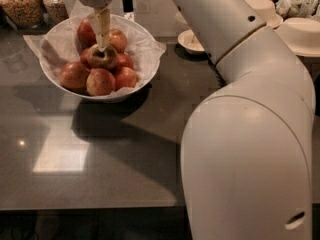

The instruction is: Pick apple from white bowl

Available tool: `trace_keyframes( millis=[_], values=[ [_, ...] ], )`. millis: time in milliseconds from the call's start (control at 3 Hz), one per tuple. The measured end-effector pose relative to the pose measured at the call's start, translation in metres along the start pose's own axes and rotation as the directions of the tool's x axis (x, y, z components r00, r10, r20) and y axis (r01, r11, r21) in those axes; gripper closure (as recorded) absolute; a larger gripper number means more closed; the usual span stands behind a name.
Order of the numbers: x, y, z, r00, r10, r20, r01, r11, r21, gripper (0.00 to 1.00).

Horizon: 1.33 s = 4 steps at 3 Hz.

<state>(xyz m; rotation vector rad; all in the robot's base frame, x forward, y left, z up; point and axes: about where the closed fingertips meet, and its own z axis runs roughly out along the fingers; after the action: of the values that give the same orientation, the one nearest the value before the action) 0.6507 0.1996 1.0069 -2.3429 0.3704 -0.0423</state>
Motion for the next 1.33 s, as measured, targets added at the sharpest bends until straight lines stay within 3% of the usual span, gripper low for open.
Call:
trace_keyframes(
  millis=[333,667,1000,1333],
  values=[
    [-0.011,0.019,-0.011,0.999,0.038,0.021,-0.038,0.999,0.024,0.0],
    [-0.008,0.044,-0.004,0.997,0.067,0.027,-0.066,0.9977,-0.009,0.0],
    [-0.005,0.047,-0.001,0.997,0.069,0.036,-0.068,0.9975,-0.016,0.0],
    [0.005,0.072,0.005,0.991,0.101,0.088,-0.098,0.9946,-0.034,0.0]
  ],
)
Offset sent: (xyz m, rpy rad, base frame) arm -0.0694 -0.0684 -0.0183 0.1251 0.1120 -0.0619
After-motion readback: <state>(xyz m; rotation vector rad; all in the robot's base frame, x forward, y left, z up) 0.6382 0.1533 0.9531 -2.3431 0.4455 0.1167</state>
